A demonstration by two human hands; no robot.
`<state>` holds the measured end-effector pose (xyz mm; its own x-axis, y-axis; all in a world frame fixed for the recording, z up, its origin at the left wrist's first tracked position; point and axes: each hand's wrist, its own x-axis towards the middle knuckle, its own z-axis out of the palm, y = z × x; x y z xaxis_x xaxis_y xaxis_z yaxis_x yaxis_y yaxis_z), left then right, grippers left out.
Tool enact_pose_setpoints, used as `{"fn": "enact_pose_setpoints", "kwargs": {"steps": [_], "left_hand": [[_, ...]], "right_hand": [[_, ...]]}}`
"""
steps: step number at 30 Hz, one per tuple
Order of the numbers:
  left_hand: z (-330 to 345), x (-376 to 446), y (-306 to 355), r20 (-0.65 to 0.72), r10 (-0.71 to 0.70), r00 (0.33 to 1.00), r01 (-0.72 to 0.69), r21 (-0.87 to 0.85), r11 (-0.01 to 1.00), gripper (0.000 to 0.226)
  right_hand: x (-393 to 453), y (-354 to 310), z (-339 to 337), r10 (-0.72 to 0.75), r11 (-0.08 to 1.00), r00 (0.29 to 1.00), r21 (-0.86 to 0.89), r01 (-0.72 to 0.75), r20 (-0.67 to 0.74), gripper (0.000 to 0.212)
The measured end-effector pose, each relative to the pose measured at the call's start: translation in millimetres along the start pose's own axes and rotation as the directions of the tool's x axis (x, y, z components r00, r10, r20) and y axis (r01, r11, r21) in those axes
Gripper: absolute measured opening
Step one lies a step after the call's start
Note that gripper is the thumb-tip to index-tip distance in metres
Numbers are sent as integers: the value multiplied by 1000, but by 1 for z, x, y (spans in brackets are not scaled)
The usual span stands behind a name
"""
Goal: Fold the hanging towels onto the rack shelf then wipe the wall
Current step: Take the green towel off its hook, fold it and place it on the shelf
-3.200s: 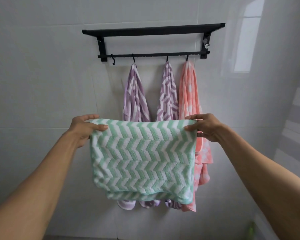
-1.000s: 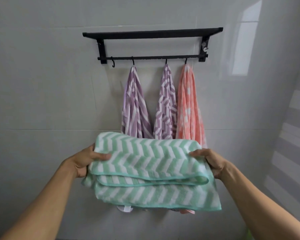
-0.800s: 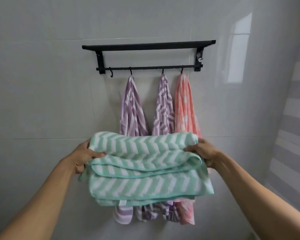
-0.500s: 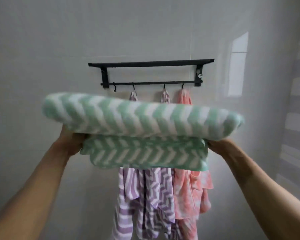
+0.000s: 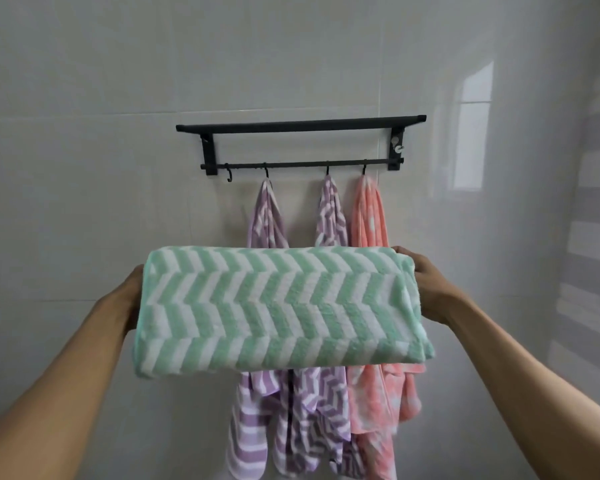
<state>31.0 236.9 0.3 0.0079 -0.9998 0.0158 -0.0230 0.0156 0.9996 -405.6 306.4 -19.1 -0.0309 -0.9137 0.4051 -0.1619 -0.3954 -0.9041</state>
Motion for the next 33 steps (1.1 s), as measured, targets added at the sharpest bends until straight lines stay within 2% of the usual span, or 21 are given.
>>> {"fn": "enact_pose_setpoints", "kwargs": {"steps": [4,8,11,17,18,20,22,25,27,30,33], "left_hand": [[-9,0,-9,24,-61,998,60,35,998,23],[-17,2,-24,20,-111,994,109,92,990,19],[-15,1,-44,29,-189,981,187,64,980,22],[-4,-8,-99,64,-310,949,315,-286,905,48],[1,-12,-112,110,-309,945,328,-269,906,51],[10,-23,-137,176,-311,934,339,-163,926,44],[16,-30,-157,129,-331,935,342,-70,937,43],[18,-24,-157,-46,-266,963,264,-35,964,29],[17,-12,-140,-145,-164,976,166,3,986,28],[15,0,-115,-228,-21,973,49,116,992,30],[14,8,-104,-232,32,972,13,191,981,31]], "right_hand": [[-1,4,4,42,999,999,32,-43,23,17],[-6,8,5,159,978,977,110,-175,140,34],[-15,16,17,267,955,959,109,-276,90,30],[-29,53,46,477,878,874,97,-469,-87,17],[-30,60,48,493,870,863,93,-485,-111,17],[-35,70,52,519,854,843,68,-515,-140,18],[-39,76,52,552,834,826,43,-551,-115,19],[-40,79,44,570,821,819,29,-570,-71,17],[-39,76,39,576,811,817,127,-571,-9,17],[-44,80,40,610,713,784,350,-607,116,42],[-57,93,54,580,553,763,550,-626,286,72]]}}
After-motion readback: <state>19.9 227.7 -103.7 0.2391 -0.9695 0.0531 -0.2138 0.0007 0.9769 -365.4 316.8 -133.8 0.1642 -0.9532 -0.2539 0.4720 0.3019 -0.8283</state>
